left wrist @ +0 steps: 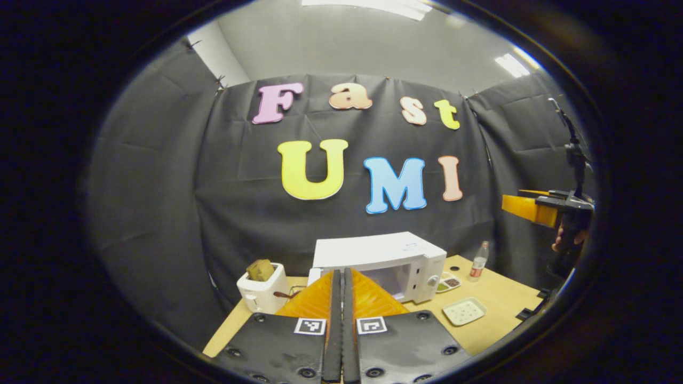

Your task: Open the microwave oven with the left hand, put the food in, and close the microwave oven.

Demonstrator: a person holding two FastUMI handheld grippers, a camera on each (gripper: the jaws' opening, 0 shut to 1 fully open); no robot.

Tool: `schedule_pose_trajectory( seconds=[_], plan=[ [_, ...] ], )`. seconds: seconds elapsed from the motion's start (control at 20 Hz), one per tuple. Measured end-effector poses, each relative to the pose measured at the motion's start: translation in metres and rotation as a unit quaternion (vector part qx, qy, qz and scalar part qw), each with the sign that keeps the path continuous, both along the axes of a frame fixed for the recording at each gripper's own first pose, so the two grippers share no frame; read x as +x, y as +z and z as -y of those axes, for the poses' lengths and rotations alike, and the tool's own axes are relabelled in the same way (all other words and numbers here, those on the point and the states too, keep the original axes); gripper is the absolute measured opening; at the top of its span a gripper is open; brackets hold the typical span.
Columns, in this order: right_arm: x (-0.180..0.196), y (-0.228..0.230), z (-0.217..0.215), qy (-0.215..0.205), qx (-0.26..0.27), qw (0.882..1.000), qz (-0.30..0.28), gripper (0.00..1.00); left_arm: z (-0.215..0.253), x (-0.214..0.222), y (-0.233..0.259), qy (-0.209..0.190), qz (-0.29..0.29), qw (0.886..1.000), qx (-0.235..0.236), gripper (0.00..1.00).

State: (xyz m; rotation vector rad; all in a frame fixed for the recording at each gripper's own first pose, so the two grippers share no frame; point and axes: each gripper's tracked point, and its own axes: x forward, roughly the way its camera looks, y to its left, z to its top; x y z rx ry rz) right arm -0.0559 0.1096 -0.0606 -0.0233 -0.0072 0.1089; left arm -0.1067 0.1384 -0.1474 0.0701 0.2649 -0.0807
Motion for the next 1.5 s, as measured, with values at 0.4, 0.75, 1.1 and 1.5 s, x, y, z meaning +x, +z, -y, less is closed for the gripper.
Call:
schedule_pose_trajectory(
  seconds=[0.4, 0.75, 1.1, 1.5],
  plan=[
    [0.003, -0.006, -0.005, 0.006, 0.021, 0.999, -0.024, 0.82, -0.104, -0.054, -0.093, 0.066, -0.114, 0.991, 0.028, 0.06],
    [0.005, -0.004, -0.003, 0.006, 0.013, 0.999, -0.029, 0.82, -0.08, -0.074, -0.141, 0.014, -0.167, 0.986, 0.019, 0.07],
    [0.006, 0.002, 0.002, 0.006, 0.007, 1.0, -0.019, 0.82, -0.036, -0.064, -0.141, -0.048, -0.174, 0.984, 0.011, 0.07],
    [0.018, -0.005, 0.038, -0.007, 0.01, 0.999, -0.033, 0.82, 0.066, -0.044, -0.162, -0.129, -0.196, 0.972, -0.012, 0.07]
  ],
)
